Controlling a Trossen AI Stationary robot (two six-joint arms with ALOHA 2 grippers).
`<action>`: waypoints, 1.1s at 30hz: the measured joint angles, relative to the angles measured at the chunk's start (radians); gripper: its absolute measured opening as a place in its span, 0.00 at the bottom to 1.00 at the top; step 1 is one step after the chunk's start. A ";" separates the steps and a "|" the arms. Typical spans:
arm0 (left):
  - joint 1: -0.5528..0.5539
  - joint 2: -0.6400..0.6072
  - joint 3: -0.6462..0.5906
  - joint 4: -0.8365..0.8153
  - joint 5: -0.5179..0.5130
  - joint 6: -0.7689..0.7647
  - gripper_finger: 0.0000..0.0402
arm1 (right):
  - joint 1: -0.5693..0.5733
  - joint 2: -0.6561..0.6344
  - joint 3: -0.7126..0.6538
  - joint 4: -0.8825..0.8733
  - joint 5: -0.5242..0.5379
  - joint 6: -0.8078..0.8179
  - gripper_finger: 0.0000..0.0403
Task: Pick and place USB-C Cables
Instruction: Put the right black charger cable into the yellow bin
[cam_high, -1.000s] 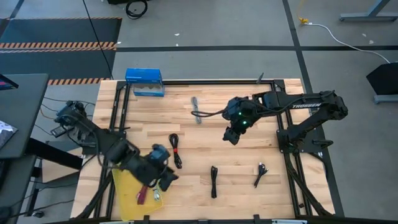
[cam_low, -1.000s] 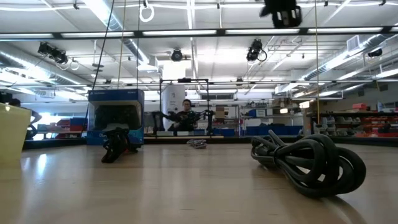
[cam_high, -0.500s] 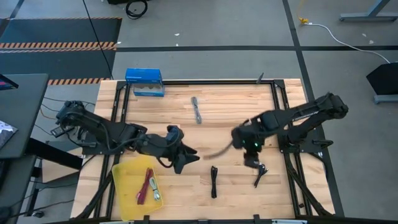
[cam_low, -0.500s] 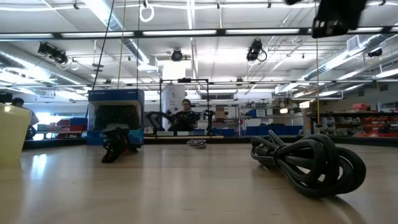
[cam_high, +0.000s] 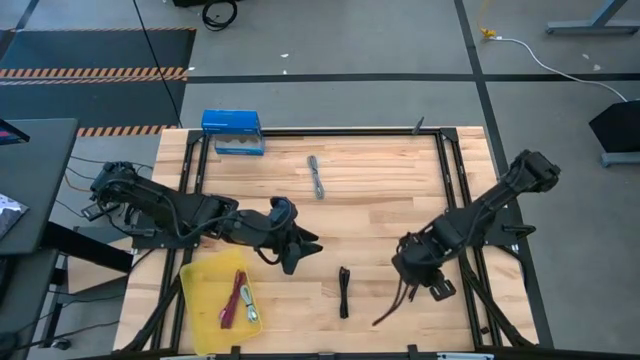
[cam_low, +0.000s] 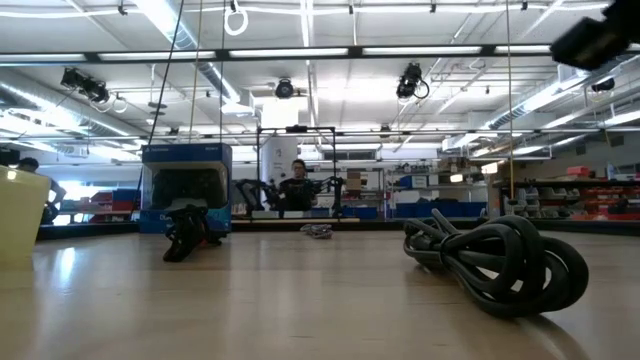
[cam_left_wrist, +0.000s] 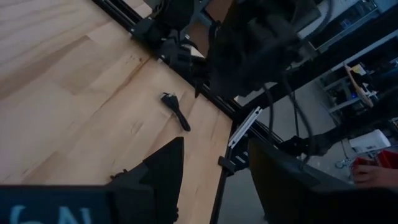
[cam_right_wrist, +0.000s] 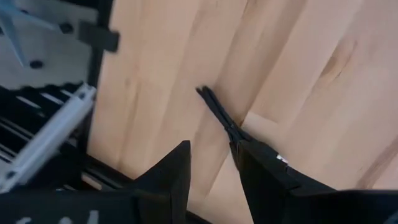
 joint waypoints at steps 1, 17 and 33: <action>0.000 0.000 0.000 0.000 0.000 0.006 0.46 | 0.010 0.000 -0.025 0.020 0.001 0.000 0.34; 0.000 0.000 0.000 -0.003 0.001 -0.013 0.46 | 0.079 0.000 -0.243 0.283 0.128 -0.082 0.42; -0.002 0.000 0.000 -0.005 0.001 -0.040 0.46 | 0.080 0.000 -0.401 0.421 0.080 -0.091 0.43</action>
